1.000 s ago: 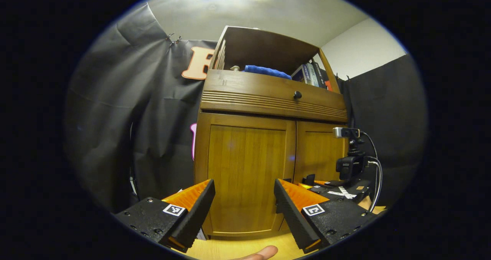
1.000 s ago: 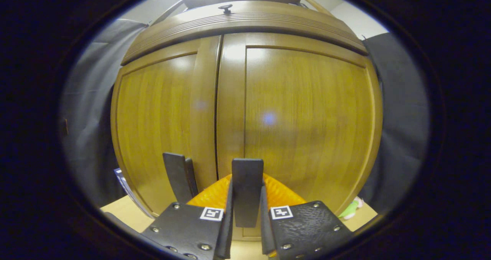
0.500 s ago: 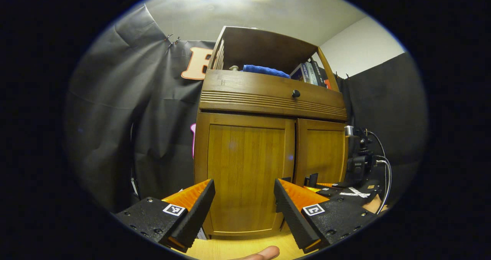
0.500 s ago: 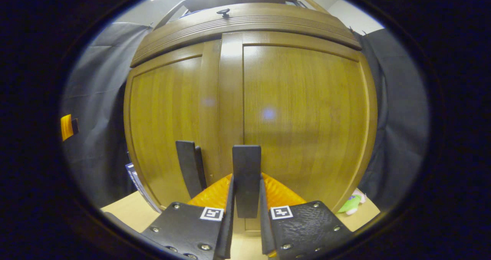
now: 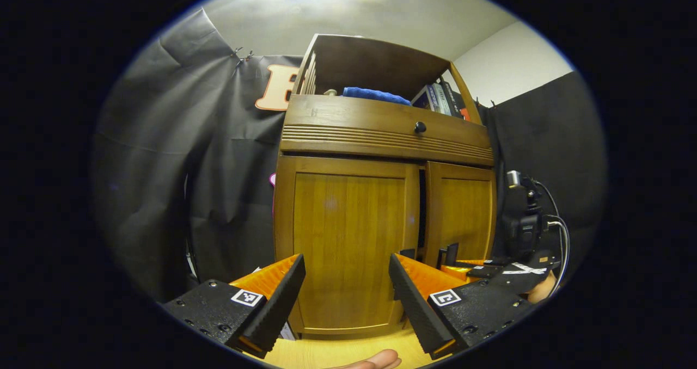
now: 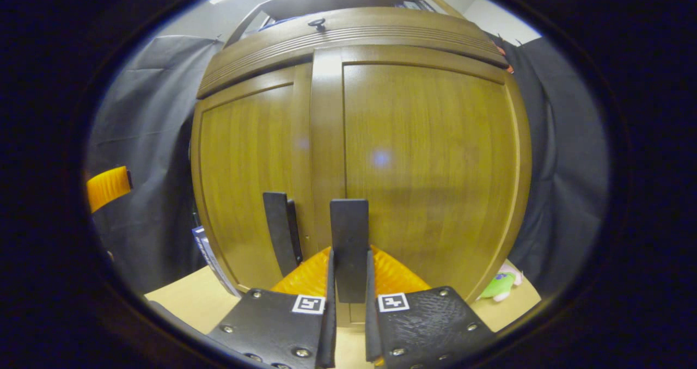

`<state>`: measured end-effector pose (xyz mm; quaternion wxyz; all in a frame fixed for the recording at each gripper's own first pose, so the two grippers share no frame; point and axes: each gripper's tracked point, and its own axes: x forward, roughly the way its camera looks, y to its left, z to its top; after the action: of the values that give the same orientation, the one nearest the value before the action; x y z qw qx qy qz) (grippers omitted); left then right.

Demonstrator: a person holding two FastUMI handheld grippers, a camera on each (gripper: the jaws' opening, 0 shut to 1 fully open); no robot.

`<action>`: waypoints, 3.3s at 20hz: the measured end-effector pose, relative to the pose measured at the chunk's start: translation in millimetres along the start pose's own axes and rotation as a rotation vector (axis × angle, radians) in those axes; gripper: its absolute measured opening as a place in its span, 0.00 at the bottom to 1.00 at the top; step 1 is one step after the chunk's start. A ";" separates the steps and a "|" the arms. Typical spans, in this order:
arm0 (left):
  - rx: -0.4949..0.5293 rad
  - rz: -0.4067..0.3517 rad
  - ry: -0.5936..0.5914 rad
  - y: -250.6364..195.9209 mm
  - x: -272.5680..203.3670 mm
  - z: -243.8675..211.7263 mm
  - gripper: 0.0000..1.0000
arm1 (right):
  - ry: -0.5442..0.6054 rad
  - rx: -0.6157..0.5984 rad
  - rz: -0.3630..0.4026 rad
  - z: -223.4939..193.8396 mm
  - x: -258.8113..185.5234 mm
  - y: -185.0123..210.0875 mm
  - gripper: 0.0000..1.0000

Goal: Open the right door of the double-door shoe cabinet with the right hand, and open the left door with the left hand.

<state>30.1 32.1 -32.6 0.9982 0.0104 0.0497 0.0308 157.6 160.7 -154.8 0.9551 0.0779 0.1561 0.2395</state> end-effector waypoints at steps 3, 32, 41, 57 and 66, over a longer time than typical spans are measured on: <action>0.000 -0.004 0.005 -0.5 0.7 -1.7 0.92 | -0.005 0.005 0.027 -3.6 -25.0 -4.8 0.21; -0.007 0.011 -0.007 5.9 -0.7 3.7 0.92 | -0.109 0.114 -0.116 13.3 -69.4 -79.6 0.71; -0.006 0.003 -0.008 7.7 -0.8 4.1 0.92 | -0.069 0.022 -0.084 7.3 4.8 -25.4 0.98; 0.006 0.011 0.007 8.5 4.2 -1.9 0.92 | -0.055 -0.017 -0.051 0.1 26.3 2.3 0.28; 0.022 -0.008 0.015 -9.9 2.8 -7.7 0.92 | -0.025 -0.012 -0.011 -6.5 -46.1 -16.6 0.28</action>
<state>32.8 22.5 -40.8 0.9978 0.0208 0.0578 0.0264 124.0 124.4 -152.7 0.9588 0.0741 0.1430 0.2341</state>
